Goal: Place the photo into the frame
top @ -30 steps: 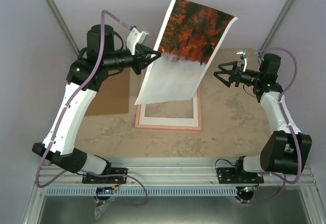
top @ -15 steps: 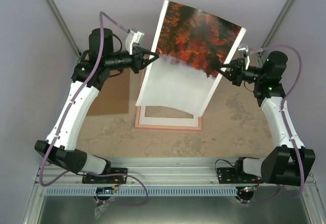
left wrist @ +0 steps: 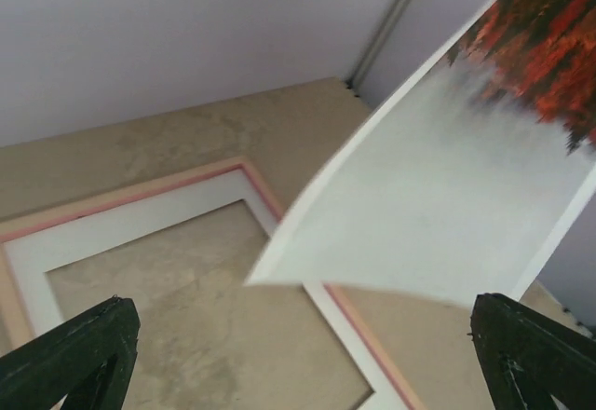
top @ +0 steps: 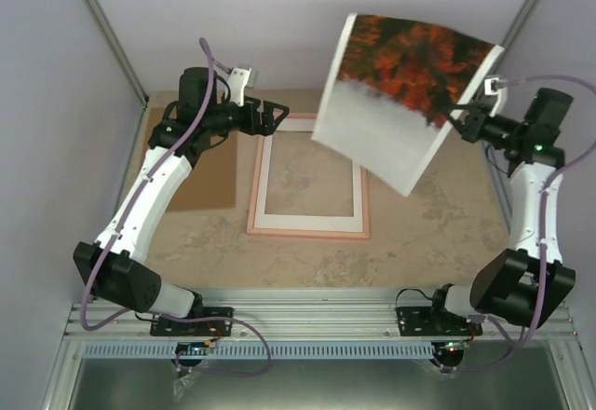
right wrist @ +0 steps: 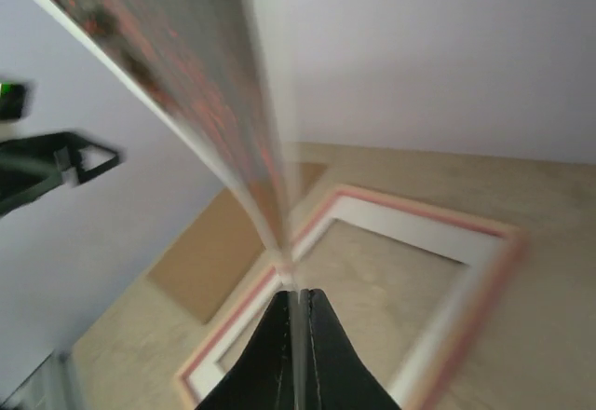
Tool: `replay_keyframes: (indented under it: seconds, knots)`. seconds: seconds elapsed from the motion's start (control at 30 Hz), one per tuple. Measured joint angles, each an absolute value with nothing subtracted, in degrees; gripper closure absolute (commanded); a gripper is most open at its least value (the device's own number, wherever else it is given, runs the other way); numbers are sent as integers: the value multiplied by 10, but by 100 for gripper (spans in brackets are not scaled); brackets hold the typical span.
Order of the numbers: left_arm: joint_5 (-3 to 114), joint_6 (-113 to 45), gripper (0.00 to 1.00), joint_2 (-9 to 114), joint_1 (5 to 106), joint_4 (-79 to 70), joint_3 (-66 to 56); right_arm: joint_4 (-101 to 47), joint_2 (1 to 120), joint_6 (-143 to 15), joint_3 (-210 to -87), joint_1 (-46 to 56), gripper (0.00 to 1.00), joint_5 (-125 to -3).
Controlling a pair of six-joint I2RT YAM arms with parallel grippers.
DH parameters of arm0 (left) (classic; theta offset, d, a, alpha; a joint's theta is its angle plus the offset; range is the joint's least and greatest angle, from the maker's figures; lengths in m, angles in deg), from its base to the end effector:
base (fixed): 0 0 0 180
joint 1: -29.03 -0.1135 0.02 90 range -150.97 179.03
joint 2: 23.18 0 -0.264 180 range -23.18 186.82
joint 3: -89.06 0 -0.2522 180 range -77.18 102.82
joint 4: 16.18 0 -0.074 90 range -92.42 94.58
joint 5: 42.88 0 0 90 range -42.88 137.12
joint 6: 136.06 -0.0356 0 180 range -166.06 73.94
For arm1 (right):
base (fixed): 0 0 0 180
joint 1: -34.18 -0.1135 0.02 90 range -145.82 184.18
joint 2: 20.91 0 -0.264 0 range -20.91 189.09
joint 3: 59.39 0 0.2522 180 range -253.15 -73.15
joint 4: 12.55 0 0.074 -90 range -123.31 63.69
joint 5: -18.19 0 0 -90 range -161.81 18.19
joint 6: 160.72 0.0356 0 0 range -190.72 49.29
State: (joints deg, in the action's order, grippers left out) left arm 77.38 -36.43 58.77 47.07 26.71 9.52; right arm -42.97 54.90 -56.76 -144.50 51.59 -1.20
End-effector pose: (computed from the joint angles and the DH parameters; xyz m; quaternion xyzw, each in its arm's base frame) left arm 0.2964 -0.1154 0.4117 0.2005 0.7988 -0.3381 0.4554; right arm 0.2812 -0.0530 0.3793 -0.1327 0.7363 0.4625 0.4757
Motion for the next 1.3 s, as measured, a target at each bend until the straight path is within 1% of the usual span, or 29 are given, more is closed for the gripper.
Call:
replay_keyframes:
  seconds: [0.13, 0.23, 0.4, 0.53, 0.57, 0.67, 0.83, 1.03, 1.2, 1.3]
  knots:
    - [730, -371, 1, 592, 471, 259, 85, -596, 577, -670, -1519, 584, 100, -110]
    - [715, -370, 1, 600, 471, 250, 79, -703, 577, -736, -1554, 614, 100, -181]
    - [710, -363, 1, 614, 471, 234, 62, -792, 553, -792, -1596, 614, 100, -289]
    - [710, -353, 1, 624, 471, 224, 48, -823, 539, -801, -1610, 582, 100, -334]
    - [710, -351, 1, 628, 471, 222, 46, -825, 539, -797, -1607, 571, 99, -344]
    - [710, -347, 1, 636, 471, 221, 41, -826, 558, -775, -1590, 475, 99, -363]
    - [700, -347, 1, 637, 471, 225, 29, -814, 644, -725, -1580, 341, 99, -373]
    - [684, -346, 1, 627, 469, 229, -14, -762, 740, -644, -1582, 276, 99, -317]
    - [694, -339, 1, 627, 451, 226, -37, -672, 823, -539, -1582, 225, 99, -251]
    - [720, -331, 1, 626, 434, 214, -60, -612, 861, -473, -1581, 193, 97, -228]
